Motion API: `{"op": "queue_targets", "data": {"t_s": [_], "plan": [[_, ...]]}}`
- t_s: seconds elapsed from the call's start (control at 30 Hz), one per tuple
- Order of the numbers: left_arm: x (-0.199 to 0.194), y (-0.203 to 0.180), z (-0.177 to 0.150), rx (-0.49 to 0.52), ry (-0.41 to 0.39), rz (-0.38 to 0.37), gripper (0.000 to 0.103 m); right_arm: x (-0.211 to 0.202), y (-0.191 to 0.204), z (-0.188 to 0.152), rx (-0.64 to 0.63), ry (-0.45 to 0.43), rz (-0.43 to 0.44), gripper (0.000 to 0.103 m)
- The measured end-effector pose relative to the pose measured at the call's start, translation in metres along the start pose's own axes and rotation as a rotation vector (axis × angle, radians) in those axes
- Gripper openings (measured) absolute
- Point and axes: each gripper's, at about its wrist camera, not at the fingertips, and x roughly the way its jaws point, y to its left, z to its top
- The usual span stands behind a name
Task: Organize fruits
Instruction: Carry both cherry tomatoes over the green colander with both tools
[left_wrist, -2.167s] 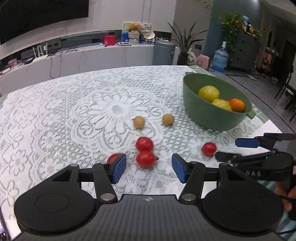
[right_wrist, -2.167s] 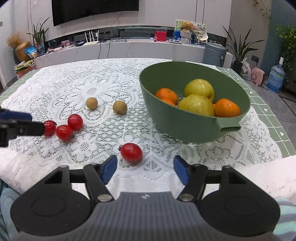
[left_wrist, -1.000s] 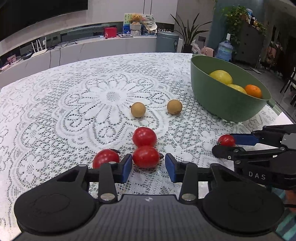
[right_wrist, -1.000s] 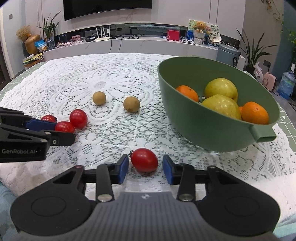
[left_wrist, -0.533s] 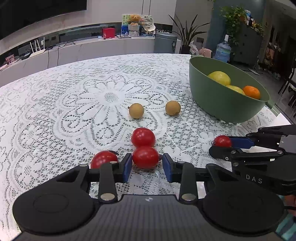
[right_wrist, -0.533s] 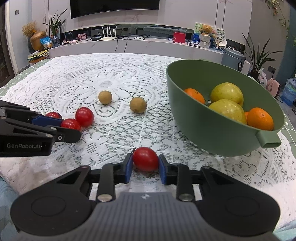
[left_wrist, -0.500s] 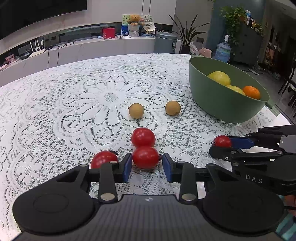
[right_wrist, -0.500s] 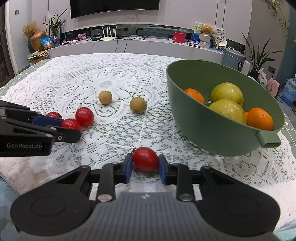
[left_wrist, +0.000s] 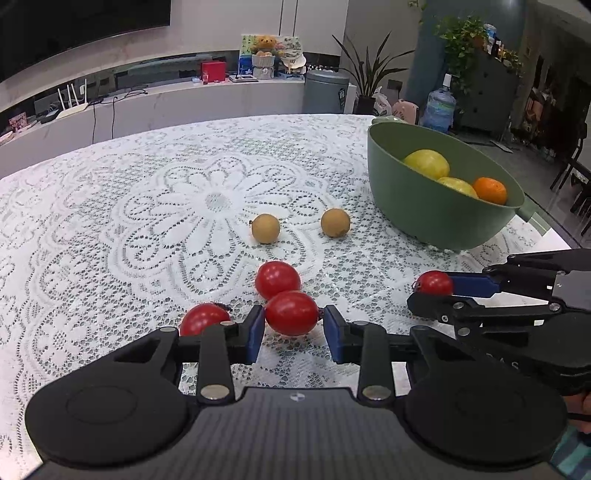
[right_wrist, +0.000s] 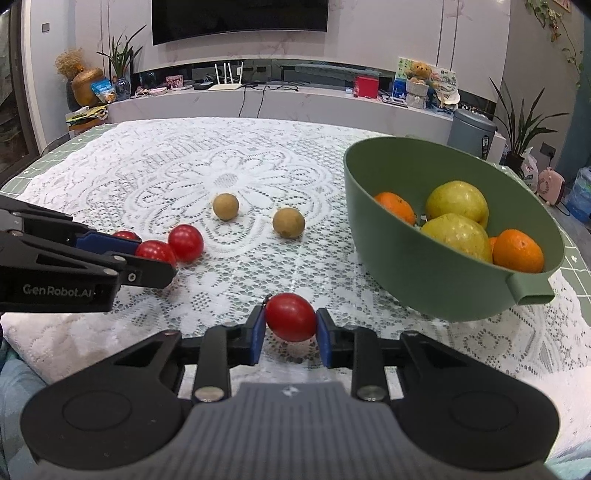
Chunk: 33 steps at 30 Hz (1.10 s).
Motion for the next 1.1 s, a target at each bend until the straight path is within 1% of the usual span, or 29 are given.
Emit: {"op": "queue_targets", "data": {"t_s": [0.3, 0.53, 0.77, 0.93, 1.1], "plan": [[-0.010, -0.004, 0.006, -0.001, -0.024, -0.005, 0.039, -0.013, 0.000, 0.002, 0.000, -0.040, 0.001, 0.026], [-0.019, -0.011, 0.017, 0.012, -0.057, -0.016, 0.039, -0.031, -0.008, 0.010, 0.019, -0.090, -0.010, 0.026], [-0.027, -0.019, 0.036, 0.014, -0.097, -0.045, 0.039, -0.051, -0.017, 0.024, 0.025, -0.143, -0.041, 0.026], [-0.029, -0.030, 0.054, 0.033, -0.125, -0.063, 0.039, -0.062, -0.031, 0.037, 0.030, -0.172, -0.065, 0.026], [-0.026, -0.044, 0.073, 0.050, -0.145, -0.099, 0.039, -0.070, -0.052, 0.053, 0.025, -0.170, -0.091, 0.026]]}}
